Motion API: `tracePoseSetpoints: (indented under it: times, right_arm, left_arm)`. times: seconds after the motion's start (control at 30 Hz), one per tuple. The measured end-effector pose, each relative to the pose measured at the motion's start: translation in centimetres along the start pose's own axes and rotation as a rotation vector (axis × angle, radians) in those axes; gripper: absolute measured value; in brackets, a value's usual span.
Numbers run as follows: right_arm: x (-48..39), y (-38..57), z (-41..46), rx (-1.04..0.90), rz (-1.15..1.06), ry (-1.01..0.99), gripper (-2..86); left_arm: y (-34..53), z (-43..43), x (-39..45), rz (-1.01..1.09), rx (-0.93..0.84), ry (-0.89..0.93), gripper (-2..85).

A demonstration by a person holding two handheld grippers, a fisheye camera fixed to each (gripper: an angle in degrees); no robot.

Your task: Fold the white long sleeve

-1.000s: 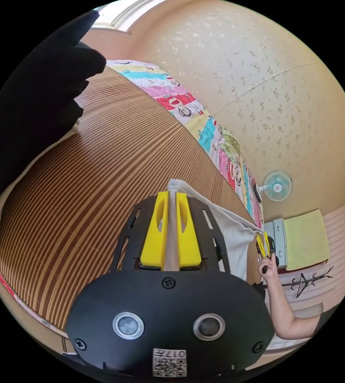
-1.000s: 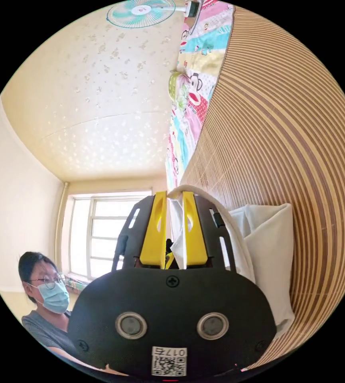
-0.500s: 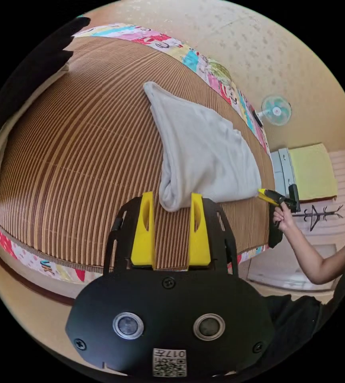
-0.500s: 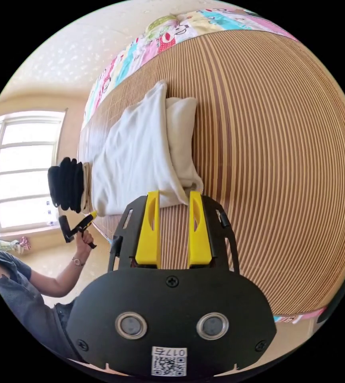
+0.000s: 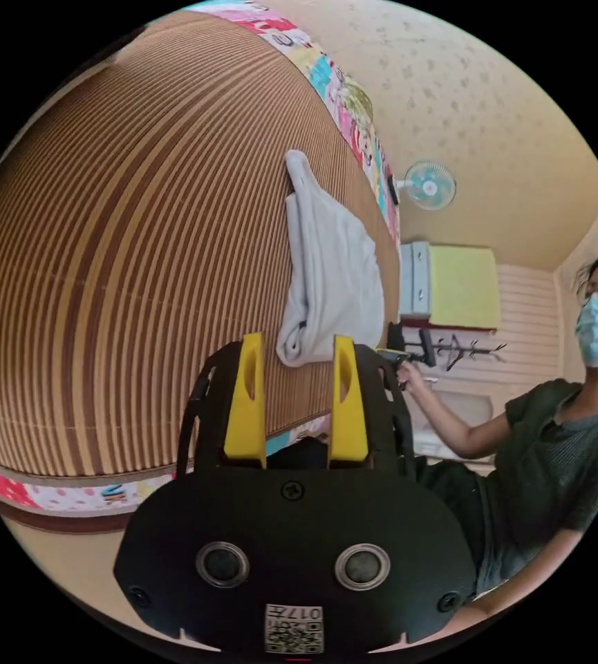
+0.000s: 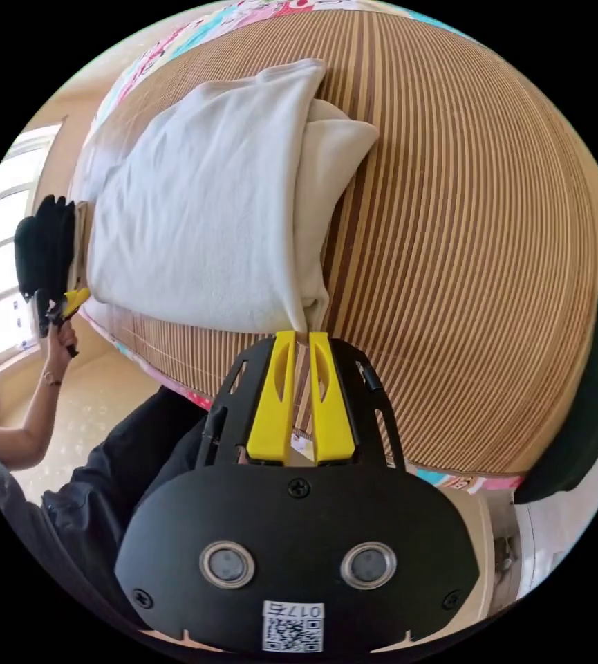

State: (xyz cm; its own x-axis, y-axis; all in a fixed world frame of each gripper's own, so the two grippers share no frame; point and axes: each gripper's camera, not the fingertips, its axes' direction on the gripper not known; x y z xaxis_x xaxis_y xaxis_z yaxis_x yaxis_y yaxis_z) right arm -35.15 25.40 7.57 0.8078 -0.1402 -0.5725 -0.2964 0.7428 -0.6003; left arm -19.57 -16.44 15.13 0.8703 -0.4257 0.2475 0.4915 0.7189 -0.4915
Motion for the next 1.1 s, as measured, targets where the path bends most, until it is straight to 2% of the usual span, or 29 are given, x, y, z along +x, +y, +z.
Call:
tracePoseSetpoints:
  times: [0.03,0.2,0.37,0.5,0.63,0.73,0.8,0.9,0.93,1.0,1.07,1.1]
  right_arm:
    - [-1.4,0.0,-0.5,0.019,0.055,0.09,6.0]
    - [-6.3,0.3,-3.1,0.155,0.242,0.227,4.5]
    - [-8.6,0.2,-3.9,0.205,0.259,0.344,4.3]
    - [-6.1,1.8,-3.6,0.203,0.258,0.168,4.5]
    - [-3.9,4.1,-3.9,0.233,0.206,0.03,4.1]
    - [-1.4,5.9,-3.8,0.246,0.205,-0.106,1.7]
    - [0.1,6.9,-3.4,0.235,0.189,-0.195,1.3]
    - [3.0,9.2,-2.9,0.222,0.249,-0.244,0.9]
    - [4.2,10.1,-2.7,0.209,0.273,-0.254,0.8]
    - [6.1,11.6,-2.3,0.183,0.309,-0.283,0.8]
    - [8.0,13.1,-2.0,0.156,0.326,-0.327,0.9]
    - [9.2,14.1,-1.8,0.135,0.335,-0.354,1.0]
  left_arm:
    - [0.2,0.4,-0.2,-0.01,0.019,0.018,17.3]
    - [0.0,6.3,-0.3,-0.078,0.077,-0.046,17.2]
    - [-2.7,8.4,-0.4,-0.177,0.071,-0.093,8.7]
    - [-4.0,5.7,1.5,-0.12,0.191,-0.007,6.9]
    - [-6.0,4.4,7.1,0.067,0.23,-0.07,6.8]
    - [-7.0,7.7,15.9,0.376,0.149,-0.203,6.9]
    - [-6.3,13.9,22.2,0.565,0.069,-0.281,7.1]
    - [-4.2,23.6,27.3,0.721,-0.026,-0.295,7.9]
    - [-3.7,25.8,27.9,0.746,-0.057,-0.286,8.0]
    - [-2.0,34.4,28.7,0.814,-0.229,-0.214,11.1]
    - [-1.2,39.4,27.8,0.798,-0.406,-0.174,12.3]
    - [-0.9,40.5,27.0,0.775,-0.436,-0.132,12.4]
